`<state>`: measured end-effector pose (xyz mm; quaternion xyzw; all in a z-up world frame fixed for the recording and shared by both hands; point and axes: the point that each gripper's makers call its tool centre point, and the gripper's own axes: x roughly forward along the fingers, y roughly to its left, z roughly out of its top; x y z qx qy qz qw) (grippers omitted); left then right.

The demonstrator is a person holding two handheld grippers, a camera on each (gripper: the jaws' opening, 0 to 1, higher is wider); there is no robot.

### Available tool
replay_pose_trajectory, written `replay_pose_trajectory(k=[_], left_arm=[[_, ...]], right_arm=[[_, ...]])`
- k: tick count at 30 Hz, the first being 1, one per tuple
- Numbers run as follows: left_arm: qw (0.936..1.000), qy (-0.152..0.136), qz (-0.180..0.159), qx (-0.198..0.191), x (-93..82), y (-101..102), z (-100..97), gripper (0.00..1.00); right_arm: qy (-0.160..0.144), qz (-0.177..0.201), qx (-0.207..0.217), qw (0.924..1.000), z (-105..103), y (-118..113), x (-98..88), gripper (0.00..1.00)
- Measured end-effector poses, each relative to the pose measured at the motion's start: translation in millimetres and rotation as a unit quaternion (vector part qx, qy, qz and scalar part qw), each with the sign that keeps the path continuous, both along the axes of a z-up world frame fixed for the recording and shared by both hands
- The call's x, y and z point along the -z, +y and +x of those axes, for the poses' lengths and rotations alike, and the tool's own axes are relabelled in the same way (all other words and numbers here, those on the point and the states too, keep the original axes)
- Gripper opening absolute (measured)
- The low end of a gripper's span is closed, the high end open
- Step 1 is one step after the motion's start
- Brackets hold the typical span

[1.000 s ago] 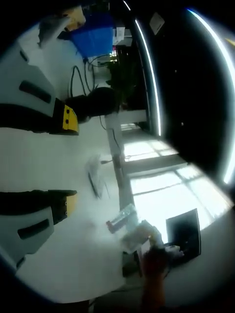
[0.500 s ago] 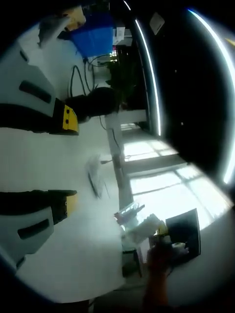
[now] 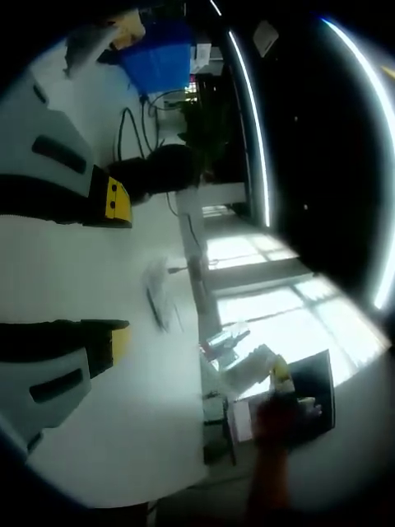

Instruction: Clip sheet goods on table flip sheet goods clip sheet goods scan sheet goods put sheet goods back to table

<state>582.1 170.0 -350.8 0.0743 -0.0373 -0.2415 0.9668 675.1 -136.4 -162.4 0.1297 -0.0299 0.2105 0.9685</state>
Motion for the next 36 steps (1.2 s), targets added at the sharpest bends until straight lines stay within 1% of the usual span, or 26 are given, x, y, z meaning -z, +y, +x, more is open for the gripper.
replay_pose_trajectory(k=[3,6,11,17,21,23,27,32,36], left_arm=[[1.0,0.001,-0.001,-0.001,0.1,0.8,0.3,0.37],[1.0,-0.001,-0.005,-0.002,-1.0,1.6,0.0,0.37],[1.0,0.001,-0.003,0.005,0.3,-1.4,-1.0,0.37],[0.9999,0.001,0.011,0.009,2.8,-5.3,-2.4,0.37],[1.0,0.001,0.001,0.001,1.0,-0.4,-1.1,0.37],[1.0,0.0,0.001,-0.002,0.7,0.4,-1.0,0.37],[1.0,0.002,0.004,-0.004,1.9,0.6,-0.5,0.37],[1.0,0.0,0.008,0.001,1.7,-2.0,-1.9,0.37],[1.0,0.002,-0.004,-0.004,0.6,2.3,-0.3,0.37]], right_arm=[[-0.006,-0.002,-0.002,1.0,4.6,10.5,-1.9,0.0],[-0.012,-0.004,0.0,0.9999,8.4,18.5,-0.1,0.0],[-0.009,0.005,0.005,0.9999,17.0,27.0,3.9,0.0],[-0.02,0.017,-0.001,0.9997,23.9,38.6,-3.1,0.0],[-0.028,0.024,0.0,0.9993,29.2,43.6,-9.3,0.0],[-0.036,0.018,0.001,0.9992,31.5,47.9,-11.0,0.0],[-0.039,0.009,-0.005,0.9992,32.6,57.4,-7.8,0.0],[-0.044,0.008,0.0,0.999,36.3,57.8,-2.9,0.0],[-0.049,0.022,0.002,0.9985,42.4,59.3,-5.1,0.0]])
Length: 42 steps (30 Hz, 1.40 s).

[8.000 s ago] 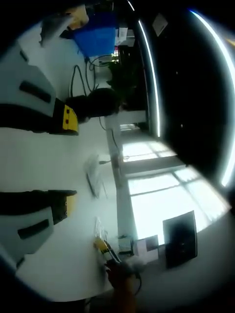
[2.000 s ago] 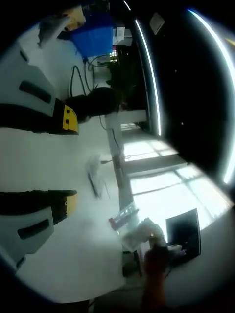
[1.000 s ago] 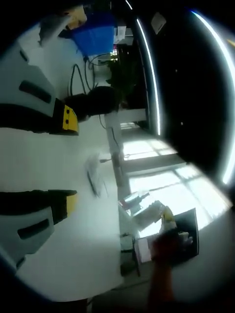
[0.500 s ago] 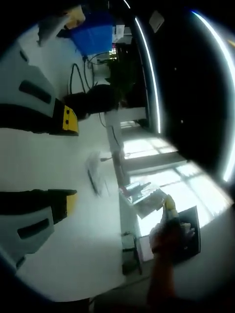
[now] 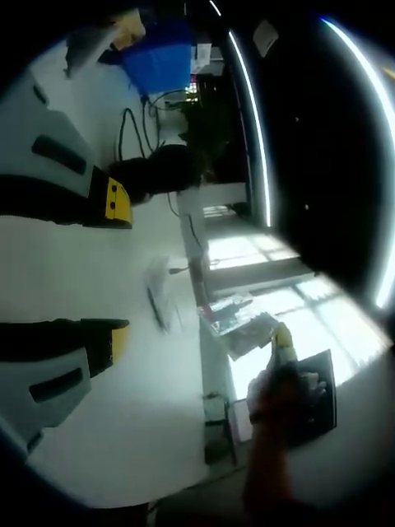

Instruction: Clip sheet goods on table flip sheet goods clip sheet goods scan sheet goods put sheet goods back to table

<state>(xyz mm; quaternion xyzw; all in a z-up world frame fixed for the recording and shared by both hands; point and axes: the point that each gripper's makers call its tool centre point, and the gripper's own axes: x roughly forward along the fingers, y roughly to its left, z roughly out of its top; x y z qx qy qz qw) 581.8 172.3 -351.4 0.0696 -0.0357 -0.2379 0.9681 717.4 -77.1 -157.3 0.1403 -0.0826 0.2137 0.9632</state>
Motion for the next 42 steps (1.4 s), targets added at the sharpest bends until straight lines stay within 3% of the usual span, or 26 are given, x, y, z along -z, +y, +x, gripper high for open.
replay_pose_trajectory(k=[7,17,23,42], left_arm=[[1.0,-0.002,0.002,0.0,-0.1,-0.5,-0.1,0.37],[1.0,-0.002,-0.002,0.002,-0.8,-0.5,-0.7,0.37],[1.0,-0.002,-0.004,0.002,-1.3,-0.1,-0.8,0.37],[1.0,-0.003,0.004,0.001,-0.3,-1.5,-1.0,0.36]], right_arm=[[-0.006,-0.01,-0.001,0.9999,10.4,21.7,7.1,0.0],[-0.015,0.005,0.011,0.9998,22.9,51.3,15.8,0.0],[-0.036,-0.018,0.022,0.9989,27.6,67.6,18.7,0.0],[-0.049,-0.016,0.026,0.9983,45.8,100.1,30.8,0.0]])
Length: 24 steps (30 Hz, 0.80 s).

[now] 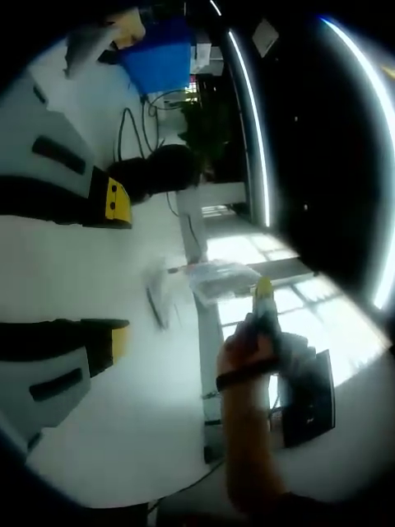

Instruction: Clip sheet goods on table flip sheet goods clip sheet goods scan sheet goods put sheet goods back to table

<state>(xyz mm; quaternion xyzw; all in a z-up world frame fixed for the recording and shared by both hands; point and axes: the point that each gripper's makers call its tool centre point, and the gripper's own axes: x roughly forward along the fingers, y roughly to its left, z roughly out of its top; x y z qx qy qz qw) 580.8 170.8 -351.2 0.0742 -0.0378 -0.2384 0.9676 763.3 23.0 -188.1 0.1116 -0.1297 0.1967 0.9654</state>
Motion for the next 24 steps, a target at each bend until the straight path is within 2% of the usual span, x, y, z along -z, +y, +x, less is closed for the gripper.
replay_pose_trajectory(k=[17,24], left_arm=[[1.0,-0.001,0.0,-0.001,-0.8,0.2,-0.2,0.36],[1.0,0.0,0.003,-0.001,0.2,0.2,0.1,0.36]], right_arm=[[-0.002,0.007,-0.002,1.0,9.5,31.9,3.1,0.0],[-0.006,-0.011,0.001,0.9999,14.4,46.7,7.7,0.0]])
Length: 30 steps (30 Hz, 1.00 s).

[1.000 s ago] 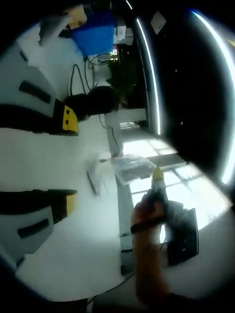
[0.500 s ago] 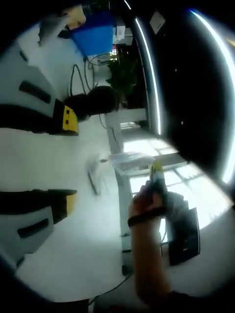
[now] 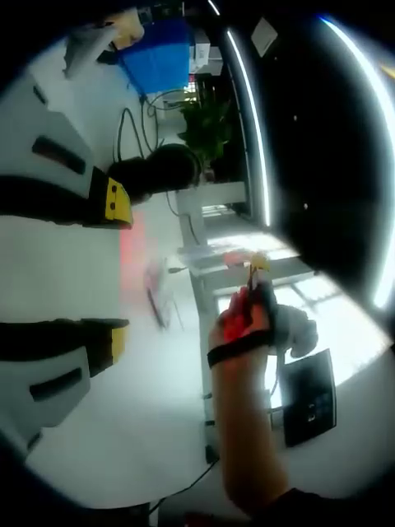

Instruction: Clip sheet goods on table flip sheet goods clip sheet goods scan sheet goods put sheet goods back to table

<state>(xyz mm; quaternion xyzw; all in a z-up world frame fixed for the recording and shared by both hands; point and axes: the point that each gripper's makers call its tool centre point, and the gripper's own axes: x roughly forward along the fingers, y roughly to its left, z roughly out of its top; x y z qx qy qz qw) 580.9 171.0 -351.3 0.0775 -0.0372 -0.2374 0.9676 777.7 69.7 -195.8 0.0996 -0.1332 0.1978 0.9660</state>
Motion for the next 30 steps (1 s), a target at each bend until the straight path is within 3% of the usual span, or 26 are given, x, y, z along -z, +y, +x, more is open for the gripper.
replay_pose_trajectory(k=[8,13,17,25,30], left_arm=[[1.0,-0.001,-0.002,-0.001,-0.8,0.9,-0.2,0.36],[1.0,-0.001,-0.003,0.0,-1.0,1.2,-0.2,0.36],[1.0,-0.001,-0.003,-0.001,-0.9,1.4,0.0,0.36],[1.0,-0.001,-0.001,-0.001,-0.3,2.0,0.9,0.36],[1.0,-0.001,0.001,-0.001,0.0,1.4,1.1,0.36]], right_arm=[[-0.024,-0.028,0.006,0.9993,-3.8,10.1,-0.5,0.0],[-0.022,-0.033,0.004,0.9992,-1.3,12.3,3.3,0.0],[-0.028,-0.049,-0.012,0.9983,-8.5,15.7,-5.0,0.0],[-0.026,-0.059,-0.033,0.9974,-23.9,7.3,-23.8,0.0],[-0.007,-0.065,-0.058,0.9962,-25.7,0.6,-21.3,0.0]])
